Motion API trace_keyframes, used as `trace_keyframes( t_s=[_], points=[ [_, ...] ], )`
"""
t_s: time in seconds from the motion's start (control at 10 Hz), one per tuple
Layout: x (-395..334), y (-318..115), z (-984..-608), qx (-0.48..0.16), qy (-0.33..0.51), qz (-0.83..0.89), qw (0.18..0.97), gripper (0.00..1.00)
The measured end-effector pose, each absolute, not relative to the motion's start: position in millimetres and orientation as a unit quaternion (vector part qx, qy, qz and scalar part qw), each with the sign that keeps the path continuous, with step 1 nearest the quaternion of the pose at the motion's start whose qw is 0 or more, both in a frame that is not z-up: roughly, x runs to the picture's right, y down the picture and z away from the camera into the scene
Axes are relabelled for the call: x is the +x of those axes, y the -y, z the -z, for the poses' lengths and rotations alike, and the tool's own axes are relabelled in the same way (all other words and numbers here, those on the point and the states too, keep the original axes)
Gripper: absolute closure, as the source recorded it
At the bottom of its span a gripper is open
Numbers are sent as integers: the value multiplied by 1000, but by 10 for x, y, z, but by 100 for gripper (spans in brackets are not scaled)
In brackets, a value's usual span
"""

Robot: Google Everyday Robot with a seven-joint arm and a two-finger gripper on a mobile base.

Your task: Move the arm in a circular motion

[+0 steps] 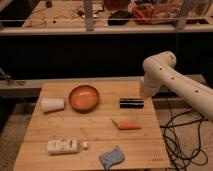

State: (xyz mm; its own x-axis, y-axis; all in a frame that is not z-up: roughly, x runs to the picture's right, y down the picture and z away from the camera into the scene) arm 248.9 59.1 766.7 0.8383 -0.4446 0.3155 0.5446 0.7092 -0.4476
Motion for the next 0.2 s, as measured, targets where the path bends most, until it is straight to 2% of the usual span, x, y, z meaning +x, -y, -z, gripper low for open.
trace_keyframes(
  t_s=[0.1, 0.2],
  points=[
    [2608, -679, -7607, -272, 92, 264, 921, 72],
    [2669, -718, -7568, -273, 91, 263, 921, 76]
  ],
)
